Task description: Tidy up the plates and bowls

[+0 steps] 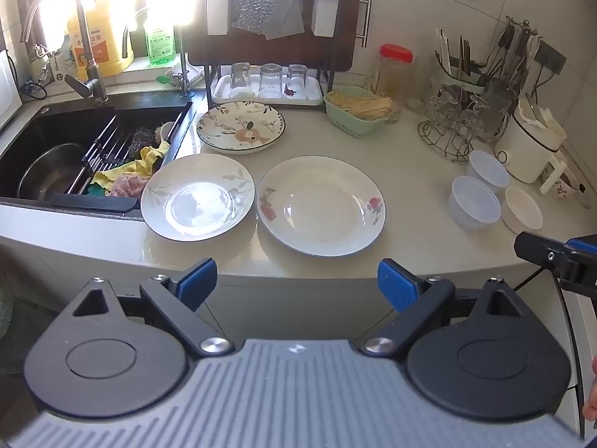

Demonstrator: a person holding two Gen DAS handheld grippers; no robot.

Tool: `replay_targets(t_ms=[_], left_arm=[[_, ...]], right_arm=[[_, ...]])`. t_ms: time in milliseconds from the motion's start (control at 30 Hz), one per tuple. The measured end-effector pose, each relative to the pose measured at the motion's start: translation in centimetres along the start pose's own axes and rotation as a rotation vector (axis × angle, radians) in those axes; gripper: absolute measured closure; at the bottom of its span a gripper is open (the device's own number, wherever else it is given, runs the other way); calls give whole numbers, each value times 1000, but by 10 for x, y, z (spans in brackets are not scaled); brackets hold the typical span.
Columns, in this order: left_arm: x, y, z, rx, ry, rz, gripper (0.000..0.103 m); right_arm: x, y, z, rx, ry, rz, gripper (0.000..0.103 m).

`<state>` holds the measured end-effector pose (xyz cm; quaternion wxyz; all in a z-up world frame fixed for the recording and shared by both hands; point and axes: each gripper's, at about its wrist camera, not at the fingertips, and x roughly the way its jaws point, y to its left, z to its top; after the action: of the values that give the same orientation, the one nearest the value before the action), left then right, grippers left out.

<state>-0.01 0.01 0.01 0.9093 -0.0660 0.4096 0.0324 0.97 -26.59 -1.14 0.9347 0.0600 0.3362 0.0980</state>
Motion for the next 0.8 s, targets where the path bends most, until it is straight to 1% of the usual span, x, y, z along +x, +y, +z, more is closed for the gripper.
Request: replay_targets(t_ms=[167,233,400,800], left_arm=[[-2,1,1,-2,-5,-8,8],[-3,1,3,0,-7,-10,8],[-8,-4,3,20,-13,-5,8],[-12,-4,3,20,-20,-3,8]], right_arm=[[-1,-3,-4,-2,4,-8,0],[-5,-3,1,0,5,-10,0],[-5,-3,0,-5,4,-22,0],[-9,-5,1,-19,-10,-19,0]])
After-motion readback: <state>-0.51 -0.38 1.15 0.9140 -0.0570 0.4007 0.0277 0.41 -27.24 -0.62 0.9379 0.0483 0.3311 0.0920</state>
